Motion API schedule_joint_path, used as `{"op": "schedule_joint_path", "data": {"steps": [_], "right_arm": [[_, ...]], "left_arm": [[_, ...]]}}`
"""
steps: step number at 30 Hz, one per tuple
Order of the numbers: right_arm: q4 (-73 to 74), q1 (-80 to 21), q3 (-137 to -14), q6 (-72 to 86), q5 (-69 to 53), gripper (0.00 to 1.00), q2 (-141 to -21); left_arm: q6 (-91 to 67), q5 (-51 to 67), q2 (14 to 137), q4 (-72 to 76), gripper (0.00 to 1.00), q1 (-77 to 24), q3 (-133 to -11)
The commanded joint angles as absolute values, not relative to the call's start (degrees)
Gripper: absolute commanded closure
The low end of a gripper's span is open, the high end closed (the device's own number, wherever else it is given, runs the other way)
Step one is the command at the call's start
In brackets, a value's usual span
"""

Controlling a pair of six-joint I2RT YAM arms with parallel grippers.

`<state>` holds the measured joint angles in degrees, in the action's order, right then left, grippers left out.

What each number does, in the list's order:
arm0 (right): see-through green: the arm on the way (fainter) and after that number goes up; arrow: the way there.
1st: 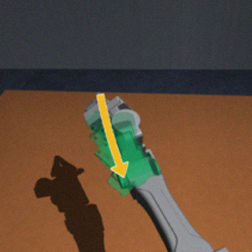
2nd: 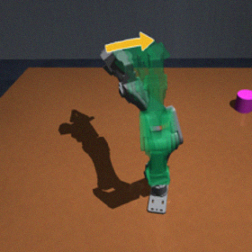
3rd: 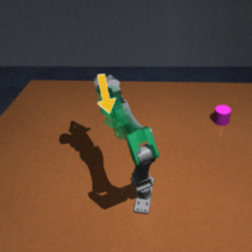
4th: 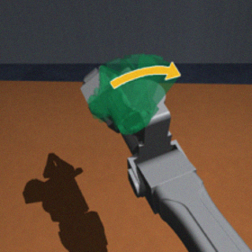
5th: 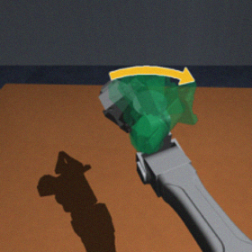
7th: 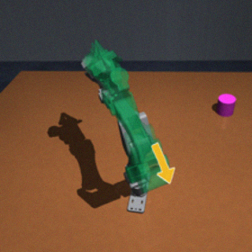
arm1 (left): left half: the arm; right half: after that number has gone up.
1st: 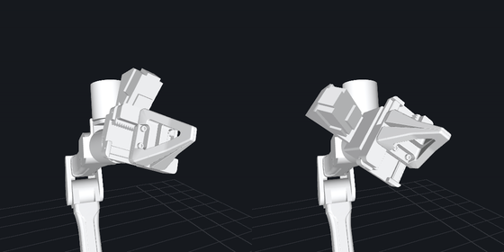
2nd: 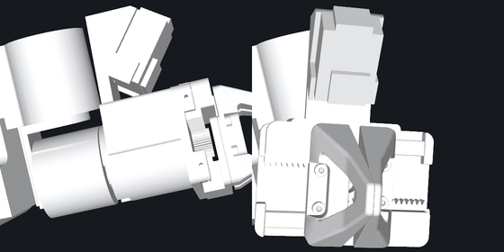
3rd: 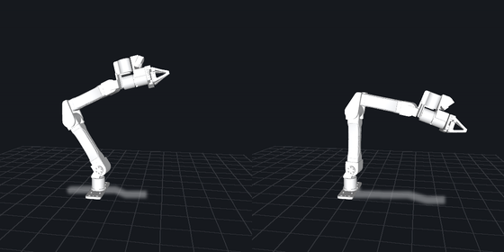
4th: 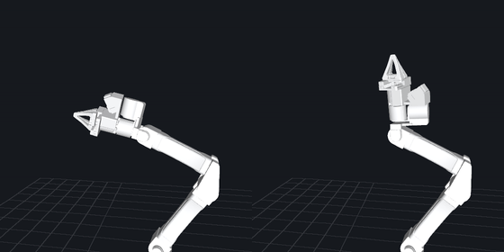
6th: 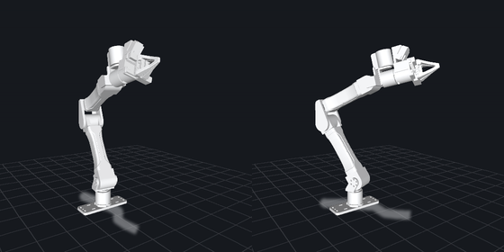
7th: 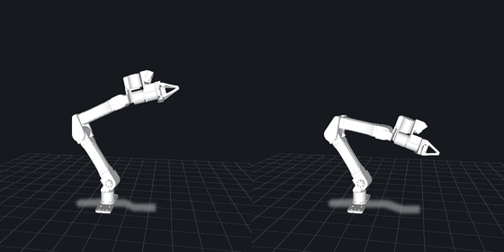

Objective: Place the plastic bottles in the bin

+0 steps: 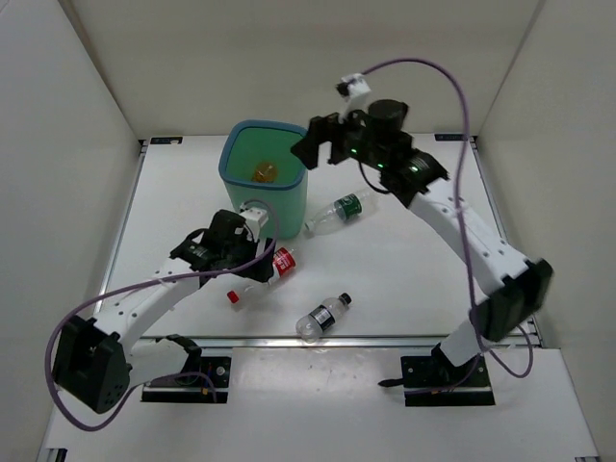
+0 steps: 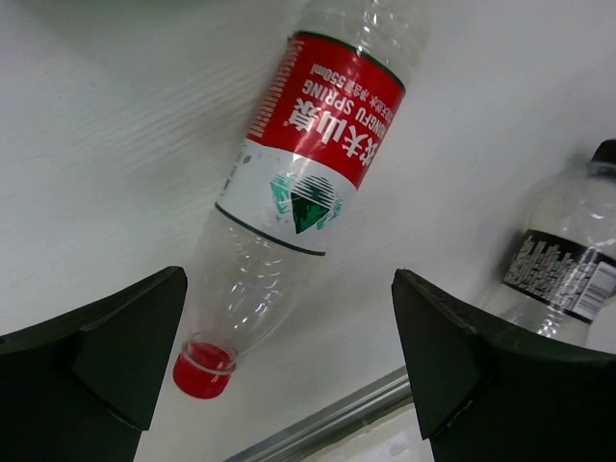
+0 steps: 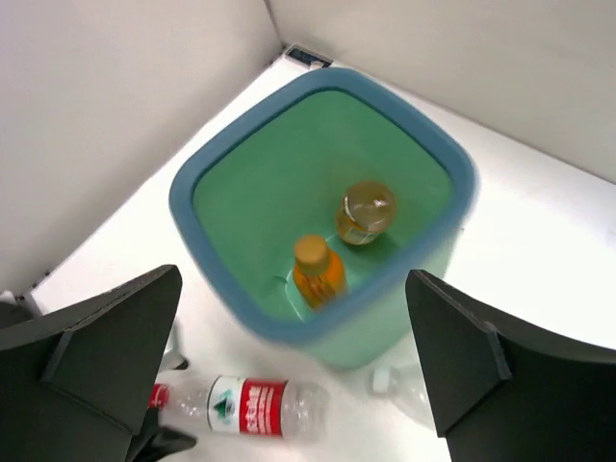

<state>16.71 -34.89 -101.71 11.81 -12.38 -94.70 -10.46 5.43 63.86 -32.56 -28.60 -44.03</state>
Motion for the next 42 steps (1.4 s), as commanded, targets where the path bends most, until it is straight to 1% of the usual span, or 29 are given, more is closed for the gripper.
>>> {"op": "schedule_joint_path", "data": {"steps": [1, 3, 6, 8, 11, 13, 14, 15, 17, 18, 20, 22, 24, 25, 27, 29, 30, 31, 32, 33, 34, 35, 36, 37, 38, 39, 41, 42], "right_arm": [[14.16, -30.26, -89.44, 14.75, -14.14, 0.00, -83.34], [13.71, -26.82, -78.80, 17.82, -15.29, 0.01, -76.15], [14.59, -17.61, -69.56, 22.93, -22.13, 0.02, -68.32], [13.54, -14.70, -63.85, 24.52, -24.07, 0.02, -64.00], [15.29, -11.61, -59.16, 24.53, -25.66, 0.02, -58.72], [18.79, -10.81, -58.01, 23.74, -24.87, 0.03, -56.53], [19.59, -10.98, -56.79, 23.21, -24.00, 0.03, -55.99], [20.90, -10.38, -55.47, 22.77, -22.43, 0.03, -54.77], [22.67, -9.59, -53.27, 21.80, -21.10, 0.03, -52.65], [23.81, -8.97, -51.87, 21.88, -20.83, 0.04, -51.60], [25.57, -7.39, -50.11, 21.36, -21.35, 0.04, -50.02], [28.55, -6.77, -47.56, 19.69, -21.80, 0.03, -48.52], [30.32, -7.11, -45.71, 17.67, -19.62, 0.04, -47.64], [31.54, -8.16, -44.57, 17.75, -16.73, 0.03, -47.55], [32.69, -10.36, -43.08, 18.19, -12.94, 0.04, -48.34], [32.53, -12.47, -41.93, 19.51, -9.15, 0.04, -49.74], [32.26, -13.87, -41.84, 20.21, -7.49, 0.02, -49.66], [31.04, -14.76, -41.23, 20.91, -6.43, 0.03, -49.83], [29.55, -15.03, -40.61, 21.27, -6.94, 0.03, -50.10], [28.49, -15.03, -40.43, 21.53, -7.73, 0.03, -50.53], [27.78, -14.16, -40.60, 21.62, -9.56, 0.03, -50.45], [27.60, -13.72, -40.08, 22.32, -10.62, 0.04, -50.62], [26.90, -13.28, -40.34, 22.24, -12.29, 0.04, -51.06], [25.94, -13.27, -39.91, 22.41, -13.09, 0.04, -50.72], [25.32, -13.88, -39.47, 23.02, -13.01, 0.04, -50.28], [24.53, -14.58, -38.94, 22.77, -12.05, 0.04, -50.36], [23.82, -14.76, -38.67, 22.94, -10.47, 0.04, -50.88], [24.78, -14.59, -38.93, 23.37, -10.46, 0.04, -51.67]], "left_arm": [[-6.60, 7.82, 67.23, -29.27, 0.01, -29.88, -43.24], [-5.89, 8.00, 70.39, -27.86, 0.01, -30.23, -43.68], [-5.62, 6.34, 74.69, -26.37, 0.01, -31.28, -44.12], [-5.80, 3.52, 77.33, -25.14, 0.02, -32.86, -44.73], [-6.68, 1.14, 80.59, -24.52, 0.01, -35.24, -45.79], [-7.29, 1.84, 81.21, -24.08, 0.05, -36.47, -45.88], [-7.56, 2.11, 81.04, -24.17, 0.13, -36.56, -45.70], [-8.17, 2.28, 79.90, -24.26, 0.25, -37.00, -45.44], [-9.14, 2.54, 76.75, -24.17, 0.43, -37.70, -45.27], [-8.88, 3.68, 75.08, -24.43, 0.47, -37.79, -45.09], [-10.80, 5.79, 70.42, -23.21, 0.51, -38.49, -44.83], [-12.64, 8.78, 62.61, -21.80, 0.52, -39.11, -45.43], [-13.88, 10.89, 57.76, -22.23, 0.55, -40.16, -47.71], [-14.32, 12.03, 56.00, -22.06, 0.54, -40.17, -49.55], [-14.85, 12.92, 53.36, -19.79, 0.50, -40.87, -52.28], [-15.73, 10.21, 51.95, -18.20, 0.49, -39.47, -57.19], [-16.08, 8.28, 52.47, -17.32, 0.42, -38.59, -60.09], [-16.43, 4.78, 52.99, -16.53, 0.40, -36.67, -60.99], [-16.87, 0.48, 54.04, -13.13, 0.44, -34.21, -62.56], [-17.48, -2.34, 55.44, -11.53, 0.51, -32.88, -63.19], [-17.32, -2.37, 56.50, -7.08, 0.44, -30.17, -63.37], [-17.49, -1.76, 58.17, -4.33, 0.43, -28.06, -62.76], [-17.75, -1.50, 59.66, 2.04, 0.47, -26.99, -61.88], [-17.67, -1.06, 60.90, 6.55, 0.48, -26.11, -61.27], [-17.49, -2.71, 63.43, 8.07, 0.47, -25.76, -62.74], [-15.58, -5.42, 66.07, 10.26, 0.49, -26.97, -64.49], [-11.70, -7.37, 69.85, 15.09, 0.49, -27.59, -66.08], [-10.30, -10.34, 71.35, 17.03, 0.49, -28.21, -65.05]]}}
